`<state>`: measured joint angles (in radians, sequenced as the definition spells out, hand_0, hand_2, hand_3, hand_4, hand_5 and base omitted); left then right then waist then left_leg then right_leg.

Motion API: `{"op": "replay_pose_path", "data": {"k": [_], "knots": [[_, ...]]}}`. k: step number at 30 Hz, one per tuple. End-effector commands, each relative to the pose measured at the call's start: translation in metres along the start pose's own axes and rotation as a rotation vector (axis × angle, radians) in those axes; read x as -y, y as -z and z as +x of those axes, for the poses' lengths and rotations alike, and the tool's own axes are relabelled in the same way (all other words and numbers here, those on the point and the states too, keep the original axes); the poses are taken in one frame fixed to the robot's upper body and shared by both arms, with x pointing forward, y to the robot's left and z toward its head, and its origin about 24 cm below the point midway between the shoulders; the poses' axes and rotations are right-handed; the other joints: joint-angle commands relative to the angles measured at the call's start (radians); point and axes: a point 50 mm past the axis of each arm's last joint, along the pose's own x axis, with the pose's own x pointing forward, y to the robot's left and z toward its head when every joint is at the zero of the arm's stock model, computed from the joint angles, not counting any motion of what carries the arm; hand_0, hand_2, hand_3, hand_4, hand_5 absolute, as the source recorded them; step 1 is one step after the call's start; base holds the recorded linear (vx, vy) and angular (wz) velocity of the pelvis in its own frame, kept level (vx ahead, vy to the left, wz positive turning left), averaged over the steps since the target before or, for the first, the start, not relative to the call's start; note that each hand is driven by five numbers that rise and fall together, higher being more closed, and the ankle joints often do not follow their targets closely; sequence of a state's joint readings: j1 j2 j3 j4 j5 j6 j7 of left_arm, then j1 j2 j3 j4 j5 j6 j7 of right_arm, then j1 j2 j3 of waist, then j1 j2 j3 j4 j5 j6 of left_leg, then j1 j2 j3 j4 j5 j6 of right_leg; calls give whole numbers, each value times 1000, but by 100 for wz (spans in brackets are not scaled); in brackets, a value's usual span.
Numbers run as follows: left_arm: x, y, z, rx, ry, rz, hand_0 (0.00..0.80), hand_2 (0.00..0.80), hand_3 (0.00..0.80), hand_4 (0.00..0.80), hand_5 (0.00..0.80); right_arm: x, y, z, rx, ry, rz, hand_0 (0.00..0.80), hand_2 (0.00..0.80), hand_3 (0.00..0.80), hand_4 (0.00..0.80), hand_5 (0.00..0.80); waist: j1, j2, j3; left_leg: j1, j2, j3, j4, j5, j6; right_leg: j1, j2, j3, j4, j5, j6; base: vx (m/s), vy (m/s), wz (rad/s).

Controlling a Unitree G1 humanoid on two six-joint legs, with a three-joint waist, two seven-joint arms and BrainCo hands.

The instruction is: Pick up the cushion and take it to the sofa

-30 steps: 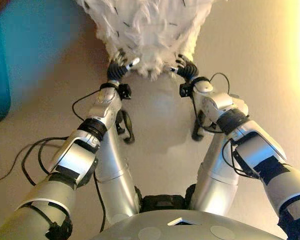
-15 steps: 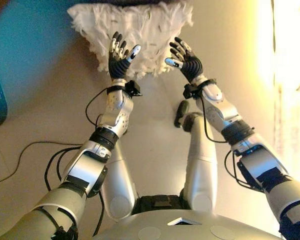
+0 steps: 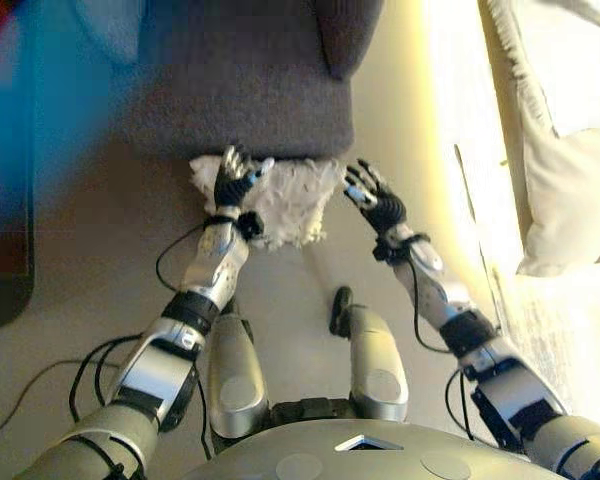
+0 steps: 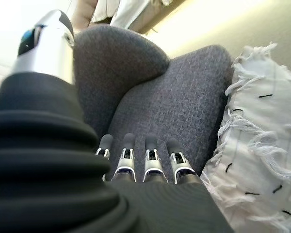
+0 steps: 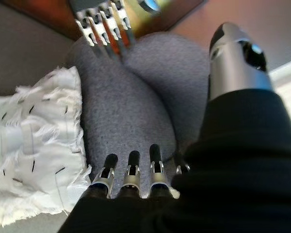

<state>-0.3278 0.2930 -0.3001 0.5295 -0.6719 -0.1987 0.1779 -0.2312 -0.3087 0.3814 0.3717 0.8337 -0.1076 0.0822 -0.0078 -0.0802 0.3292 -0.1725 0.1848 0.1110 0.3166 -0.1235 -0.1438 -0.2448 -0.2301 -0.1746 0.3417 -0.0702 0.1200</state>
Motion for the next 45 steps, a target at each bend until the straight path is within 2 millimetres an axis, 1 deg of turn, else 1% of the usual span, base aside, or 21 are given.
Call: {"op": "replay_pose_path", "data": {"k": [1,3,5,9,12,17,20,22,23,24,26,27,29,30,31,33,34,38,39,42,45], "knots": [[-13,9,-17,-13,79,-18,0,0,0,0,0,1,7,-17,8,-30,30,0,0,0,0,0,18,6,-161,25,-24,0,-149,150,69,138,-44,-1,-202,118,34,218,24,-17],[-29,21,-31,-53,73,-49,0,0,0,0,0,3,21,-29,-34,-26,53,0,0,0,0,0,15,6,-204,74,-27,13,-187,151,71,171,-28,6,-236,123,35,191,1,-12],[-42,29,-45,-78,54,-74,0,0,0,0,0,5,28,-35,-64,-15,97,0,0,0,0,0,10,7,-232,119,-24,24,-210,146,74,200,-13,17,-253,120,31,161,-26,-11],[-57,38,-60,-112,3,-119,0,0,0,0,0,7,35,-42,-87,25,151,0,0,0,0,0,-1,1,-258,176,-19,46,-218,128,78,247,4,29,-267,110,23,127,-67,-13],[-60,37,-59,-112,-1,-153,0,0,0,0,0,6,32,-40,-94,13,102,0,0,0,0,0,-10,-6,-275,214,-10,48,-242,127,77,263,19,46,-265,100,18,91,-104,-11],[-52,36,-56,-110,29,-188,0,0,0,0,0,9,28,-41,-127,16,83,0,0,0,0,0,-17,-16,-287,231,-5,4,-262,132,75,280,48,76,-268,87,3,32,-73,-6],[-46,38,-55,-127,38,-181,0,0,0,0,0,13,28,-43,-130,37,128,0,0,0,0,0,-17,-18,-285,225,-22,-6,-255,129,78,287,48,67,-269,90,3,-37,22,5],[-42,39,-53,-133,62,-181,0,0,0,0,0,13,26,-42,-112,38,154,0,0,0,0,0,-11,-14,-286,223,-69,-23,-269,121,96,287,41,62,-267,94,13,-47,114,1],[-41,39,-53,-134,69,-180,0,0,0,0,0,14,26,-42,-106,40,155,0,0,0,0,0,-11,-12,-285,224,-78,-22,-274,120,101,286,39,59,-264,94,14,-75,221,5],[-41,41,-53,-143,82,-164,0,0,0,0,0,14,27,-41,-91,41,163,0,0,0,0,0,-8,-9,-284,229,-99,-26,-283,112,116,283,31,57,-253,96,19,-84,248,8],[-41,42,-53,-151,85,-139,0,0,0,0,0,12,27,-38,-86,41,167,0,0,0,0,0,-8,-5,-284,237,-117,-25,-290,105,129,279,21,57,-232,101,26,-73,290,7],[-40,41,-52,-151,87,-124,0,0,0,0,0,11,28,-38,-85,42,173,0,0,0,0,0,-8,-5,-286,237,-127,-17,-290,100,138,276,12,54,-213,111,30,-62,298,3],[-42,38,-50,-142,77,-136,0,0,0,0,0,9,32,-38,-93,46,191,0,0,0,0,0,-6,-11,-283,230,-165,-32,-283,82,169,227,-23,67,-121,179,40,-75,335,0],[-43,34,-49,-131,73,-144,0,0,0,0,0,8,35,-39,-97,51,197,0,0,0,0,0,-7,-3,-271,226,-179,-34,-266,71,188,162,-45,91,26,250,41,-95,380,-10],[-43,31,-47,-123,72,-143,0,0,0,0,0,9,38,-40,-102,58,199,0,0,0,0,0,-9,5,-259,226,-183,-35,-252,62,198,102,-53,115,124,303,40,-89,357,-20],[-43,25,-44,-117,77,-116,0,0,0,0,0,12,43,-42,-112,79,230,0,0,0,0,0,-11,15,-241,228,-182,-43,-224,38,205,32,-54,152,226,351,38,-23,243,-12],[-44,23,-43,-116,77,-99,0,0,0,0,0,14,45,-43,-118,84,247,0,0,0,0,0,-11,14,-237,231,-181,-43,-217,31,204,22,-55,158,231,361,41,43,128,-4],[-43,19,-39,-113,59,-90,0,0,0,0,0,20,54,-49,-156,120,255,0,0,0,0,0,-24,-22,-242,241,-188,-45,-201,15,193,58,-43,193,10,416,71,137,-36,-5],[-40,20,-38,-120,59,-90,0,0,0,0,0,23,56,-51,-159,139,255,0,0,0,0,0,-32,-42,-243,240,-197,-51,-185,-2,191,66,-40,214,-104,416,77,190,-132,-7],[-33,27,-37,-138,76,-91,0,0,0,0,0,35,60,-58,-162,185,279,0,0,0,0,0,-55,-83,-244,232,-207,-68,-130,-58,191,81,-30,246,-335,399,95,260,-144,-12],[-30,33,-38,-158,82,-74,0,0,0,0,0,45,60,-65,-170,202,303,0,0,0,0,0,-74,-107,-243,238,-205,-66,-85,-103,197,63,-7,251,-429,391,102,331,-165,8]]}}
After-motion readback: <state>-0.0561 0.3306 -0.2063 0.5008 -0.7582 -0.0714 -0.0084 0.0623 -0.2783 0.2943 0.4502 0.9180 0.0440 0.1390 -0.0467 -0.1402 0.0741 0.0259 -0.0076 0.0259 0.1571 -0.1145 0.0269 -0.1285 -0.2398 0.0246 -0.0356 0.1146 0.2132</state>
